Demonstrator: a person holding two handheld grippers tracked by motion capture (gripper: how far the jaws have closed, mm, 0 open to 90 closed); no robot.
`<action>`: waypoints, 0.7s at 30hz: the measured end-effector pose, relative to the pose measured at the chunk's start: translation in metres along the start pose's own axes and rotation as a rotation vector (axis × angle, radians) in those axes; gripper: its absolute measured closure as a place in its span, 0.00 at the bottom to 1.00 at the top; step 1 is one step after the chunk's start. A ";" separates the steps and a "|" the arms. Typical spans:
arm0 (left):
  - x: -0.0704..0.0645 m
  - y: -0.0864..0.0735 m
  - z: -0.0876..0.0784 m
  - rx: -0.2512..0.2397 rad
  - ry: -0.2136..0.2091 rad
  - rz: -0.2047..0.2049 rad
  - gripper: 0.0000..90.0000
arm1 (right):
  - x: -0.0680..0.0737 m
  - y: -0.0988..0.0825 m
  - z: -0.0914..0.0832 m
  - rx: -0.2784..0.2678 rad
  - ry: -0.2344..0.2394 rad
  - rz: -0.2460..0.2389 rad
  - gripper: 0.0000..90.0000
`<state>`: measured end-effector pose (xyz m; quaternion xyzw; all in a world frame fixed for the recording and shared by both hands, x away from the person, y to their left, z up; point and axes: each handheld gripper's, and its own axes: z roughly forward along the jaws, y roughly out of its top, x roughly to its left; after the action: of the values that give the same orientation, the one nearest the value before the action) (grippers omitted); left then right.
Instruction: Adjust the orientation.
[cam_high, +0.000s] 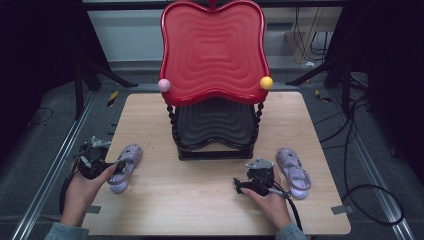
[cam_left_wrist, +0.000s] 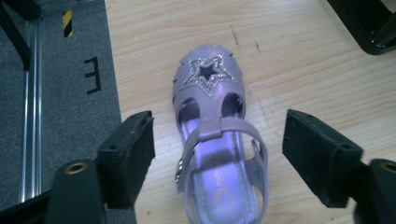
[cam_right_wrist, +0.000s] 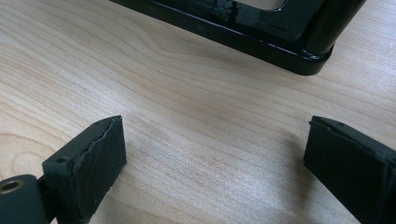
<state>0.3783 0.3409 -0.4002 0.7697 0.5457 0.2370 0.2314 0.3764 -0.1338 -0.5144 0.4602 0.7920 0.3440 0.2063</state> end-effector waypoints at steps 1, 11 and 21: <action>0.002 -0.001 -0.001 0.005 -0.003 0.001 0.28 | 0.000 0.000 0.000 0.000 0.000 0.000 0.06; 0.019 -0.005 -0.003 0.095 -0.041 0.002 0.45 | 0.000 0.000 0.000 0.001 0.006 -0.001 0.07; 0.030 -0.008 0.014 0.238 -0.069 0.037 0.55 | 0.000 0.000 0.000 0.001 0.007 -0.002 0.06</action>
<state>0.3897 0.3701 -0.4133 0.8093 0.5475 0.1480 0.1527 0.3764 -0.1344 -0.5143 0.4584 0.7934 0.3448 0.2037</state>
